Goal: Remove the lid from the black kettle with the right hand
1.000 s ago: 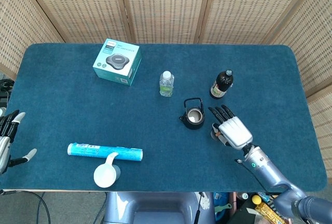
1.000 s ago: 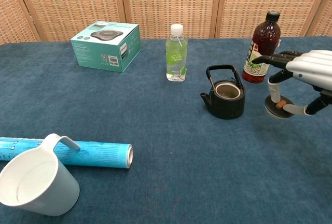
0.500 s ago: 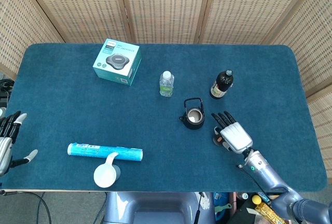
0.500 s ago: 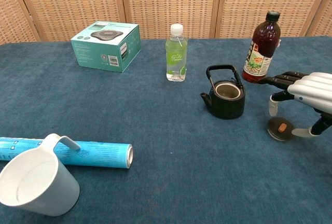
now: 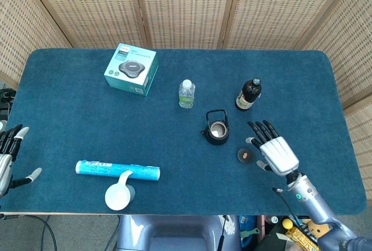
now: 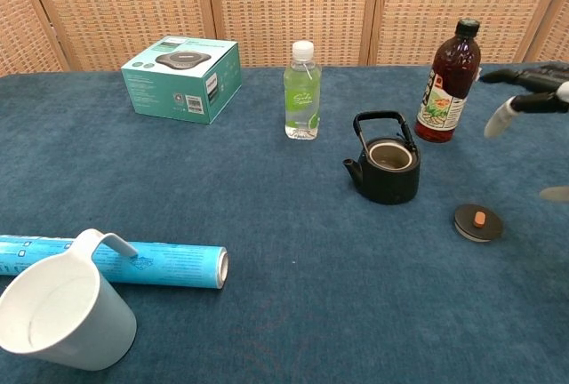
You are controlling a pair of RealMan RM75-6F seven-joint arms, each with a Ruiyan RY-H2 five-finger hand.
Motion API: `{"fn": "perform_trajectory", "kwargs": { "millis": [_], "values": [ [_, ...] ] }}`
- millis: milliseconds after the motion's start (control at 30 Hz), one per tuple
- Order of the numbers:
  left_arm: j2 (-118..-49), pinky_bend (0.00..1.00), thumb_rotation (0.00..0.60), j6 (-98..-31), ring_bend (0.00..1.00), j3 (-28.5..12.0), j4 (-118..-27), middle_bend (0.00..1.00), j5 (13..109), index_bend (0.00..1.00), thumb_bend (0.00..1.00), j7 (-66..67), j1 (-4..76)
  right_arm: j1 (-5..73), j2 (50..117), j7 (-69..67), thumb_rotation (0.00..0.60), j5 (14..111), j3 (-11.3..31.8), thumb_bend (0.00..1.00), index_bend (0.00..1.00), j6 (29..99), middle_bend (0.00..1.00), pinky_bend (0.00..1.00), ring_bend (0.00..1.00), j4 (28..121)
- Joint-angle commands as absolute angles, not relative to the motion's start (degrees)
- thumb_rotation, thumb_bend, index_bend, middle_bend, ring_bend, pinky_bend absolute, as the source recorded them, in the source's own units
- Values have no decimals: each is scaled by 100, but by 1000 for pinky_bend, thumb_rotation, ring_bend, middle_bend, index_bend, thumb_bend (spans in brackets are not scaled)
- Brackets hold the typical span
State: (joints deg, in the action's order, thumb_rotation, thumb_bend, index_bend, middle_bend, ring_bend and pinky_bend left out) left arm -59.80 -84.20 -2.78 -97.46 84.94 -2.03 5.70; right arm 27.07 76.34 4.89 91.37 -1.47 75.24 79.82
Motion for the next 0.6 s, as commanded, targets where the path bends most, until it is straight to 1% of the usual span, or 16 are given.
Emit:
{"fn": "perform_trajectory", "kwargs": {
  "millis": [33, 100, 133, 167, 233, 300, 600],
  "values": [
    [-5968, 0, 600, -8435, 0, -263, -9751, 0, 8524, 0, 225, -200, 561, 2380, 7258, 511, 600, 9213, -158, 52, 160, 7958, 0, 0, 0, 8381],
    [-5963, 0, 600, -8458, 0, -254, -9758, 0, 8549, 0, 225, -183, 551, 2242, 7138, 542, 600, 9150, -157, 7, 53, 8092, 0, 0, 0, 8545],
    [-5962, 0, 600, -8471, 0, -249, -9761, 0, 8561, 0, 225, -178, 545, 2185, 7088, 539, 600, 9114, -163, 0, 15, 8130, 0, 0, 0, 8618],
    [-5960, 0, 600, -8490, 0, -246, -9765, 0, 8578, 0, 225, -168, 538, 2102, 7014, 516, 600, 9053, -176, 0, 3, 8171, 0, 0, 0, 8737],
    [-5950, 0, 600, -8574, 0, -215, -9795, 0, 8667, 0, 224, -134, 500, 1723, 6831, 320, 600, 8857, -252, 0, 0, 8482, 0, 0, 0, 9048],
    [-5948, 0, 600, -8613, 0, -193, -9810, 0, 8723, 0, 224, -116, 483, 1549, 6800, 299, 600, 8848, -286, 0, 0, 8642, 0, 0, 0, 9124],
    [-5948, 0, 600, -8710, 0, -151, -9841, 0, 8861, 0, 225, -81, 444, 1212, 6811, 280, 600, 8867, -212, 0, 0, 8932, 0, 0, 0, 9112]
  ]
}}
